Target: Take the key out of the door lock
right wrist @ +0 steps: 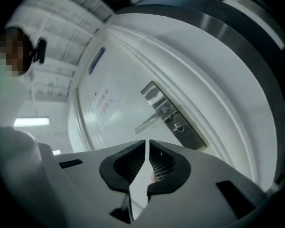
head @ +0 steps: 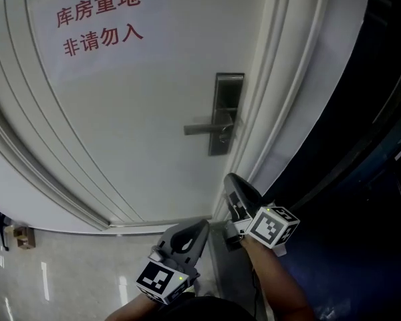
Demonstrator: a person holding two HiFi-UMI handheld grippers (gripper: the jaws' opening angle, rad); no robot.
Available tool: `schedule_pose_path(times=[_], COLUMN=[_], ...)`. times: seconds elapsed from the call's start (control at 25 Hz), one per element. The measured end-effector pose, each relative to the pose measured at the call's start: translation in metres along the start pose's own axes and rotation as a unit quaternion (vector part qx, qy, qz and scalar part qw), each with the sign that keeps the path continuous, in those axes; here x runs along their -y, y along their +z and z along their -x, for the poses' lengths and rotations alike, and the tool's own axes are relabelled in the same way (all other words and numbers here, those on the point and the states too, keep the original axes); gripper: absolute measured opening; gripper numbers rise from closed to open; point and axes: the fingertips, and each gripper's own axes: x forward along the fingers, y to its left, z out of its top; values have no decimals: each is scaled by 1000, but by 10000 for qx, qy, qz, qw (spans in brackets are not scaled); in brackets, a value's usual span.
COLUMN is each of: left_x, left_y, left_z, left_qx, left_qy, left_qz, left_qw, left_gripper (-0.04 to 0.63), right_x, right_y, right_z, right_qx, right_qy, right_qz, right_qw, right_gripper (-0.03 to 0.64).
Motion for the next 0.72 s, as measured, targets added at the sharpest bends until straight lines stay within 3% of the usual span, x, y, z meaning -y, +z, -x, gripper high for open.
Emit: schedule_pose_path(times=[0.12,0.2,0.28,0.48,0.56,0.72], left_x=[-9,-15,-20,-26,-28,-34], left_y=[-3,-5,-7,-8,-7,-8], left_z=[-6,-8,-10,-14,-15,-15], left_qx=[-47,-87,-116,-124,-130,-133], left_qy=[-9,-3,5,-6,-4,31], left_qz=[17,51,78,100,118,139], left_qw=[10000,9999,9999,9999,9998,9998], left_gripper=[5,5,5,5,5,5], right_x=[43,73,88,104,106,109], right_y=[10,8,8,3,5,10], right_z=[-26,-37,-50,-79,-83,-90], right_qx=[196,292,406,624,766,825], right_qy=[-37,-357,-394,-405,-404,-399], right_qz=[-1549,-2579,-3231,-4007,-4095,-4057], right_qw=[9877,9651,9447,9132,9082,9094], right_gripper=[11,22,86,92,92,92])
